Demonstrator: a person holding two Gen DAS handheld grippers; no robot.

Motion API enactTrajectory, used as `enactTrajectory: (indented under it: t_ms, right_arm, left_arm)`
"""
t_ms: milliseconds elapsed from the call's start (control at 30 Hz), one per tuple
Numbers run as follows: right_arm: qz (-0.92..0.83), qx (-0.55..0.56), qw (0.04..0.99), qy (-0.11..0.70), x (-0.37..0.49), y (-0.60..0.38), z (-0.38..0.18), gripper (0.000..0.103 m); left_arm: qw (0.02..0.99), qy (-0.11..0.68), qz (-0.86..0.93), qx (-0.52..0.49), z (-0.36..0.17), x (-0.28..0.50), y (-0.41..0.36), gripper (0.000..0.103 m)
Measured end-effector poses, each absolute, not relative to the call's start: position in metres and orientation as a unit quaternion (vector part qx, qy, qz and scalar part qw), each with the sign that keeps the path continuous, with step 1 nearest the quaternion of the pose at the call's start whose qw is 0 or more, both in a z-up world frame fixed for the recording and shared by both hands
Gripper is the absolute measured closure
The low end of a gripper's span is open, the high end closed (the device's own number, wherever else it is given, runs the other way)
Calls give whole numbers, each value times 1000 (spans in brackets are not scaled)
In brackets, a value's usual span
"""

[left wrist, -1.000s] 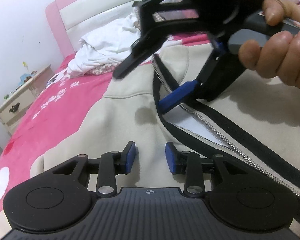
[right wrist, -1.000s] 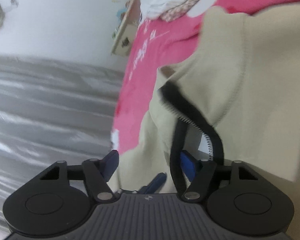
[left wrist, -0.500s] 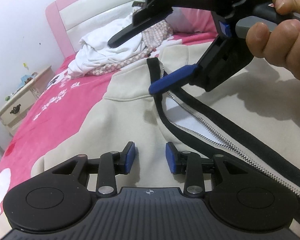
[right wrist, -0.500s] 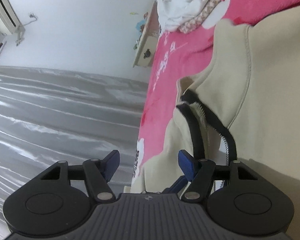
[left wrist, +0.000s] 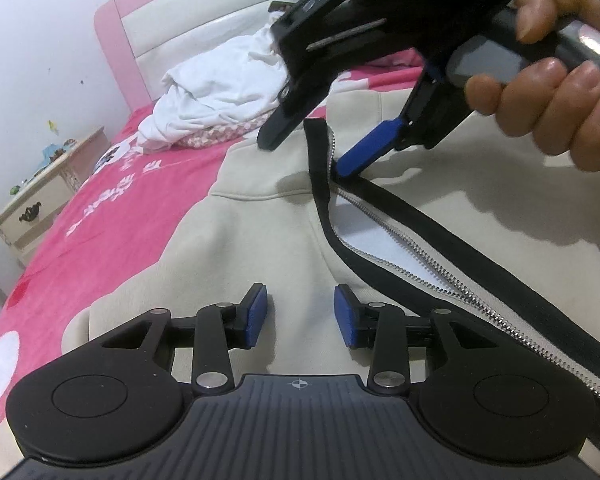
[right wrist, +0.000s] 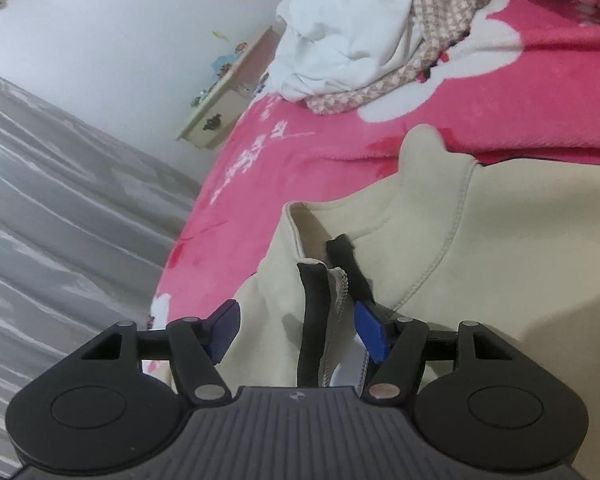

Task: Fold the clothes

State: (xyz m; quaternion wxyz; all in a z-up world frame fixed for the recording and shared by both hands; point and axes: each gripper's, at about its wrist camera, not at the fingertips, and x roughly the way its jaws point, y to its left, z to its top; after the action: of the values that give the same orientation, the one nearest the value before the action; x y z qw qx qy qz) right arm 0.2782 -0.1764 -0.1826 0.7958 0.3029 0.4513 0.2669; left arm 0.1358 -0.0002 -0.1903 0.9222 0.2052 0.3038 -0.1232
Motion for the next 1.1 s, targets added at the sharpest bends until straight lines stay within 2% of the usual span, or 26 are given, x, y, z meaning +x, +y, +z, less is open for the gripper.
enactTrajectory:
  t_ms: [167, 200, 233, 300, 367, 400, 700, 900, 1100]
  right_arm:
    - [268, 312, 799, 439, 274, -180, -189, 37]
    - [271, 310, 800, 437, 274, -180, -191, 42]
    - [273, 308, 800, 437, 272, -181, -192, 47]
    - [276, 299, 800, 440, 271, -181, -195, 76]
    - [276, 287, 807, 435, 267, -183, -194, 89]
    - [276, 278, 814, 428, 265, -183, -190, 92]
    - [275, 67, 875, 393, 242, -139, -146, 94]
    - [259, 51, 877, 402, 246, -135, -144, 94]
    - [235, 30, 882, 407, 244, -132, -147, 94]
  left_arm:
    - [923, 304, -125, 202, -190, 136, 1, 66]
    - [923, 304, -125, 201, -190, 136, 1, 66]
    - [923, 305, -126, 200, -190, 137, 1, 66]
    - [923, 305, -127, 198, -190, 138, 2, 65]
    - [923, 305, -127, 196, -190, 138, 3, 65]
    - [923, 305, -127, 197, -190, 138, 3, 65]
    - [921, 300, -125, 215, -187, 137, -2, 65]
    - [926, 274, -139, 220, -171, 129, -9, 65]
    - [918, 273, -147, 248, -191, 136, -26, 65]
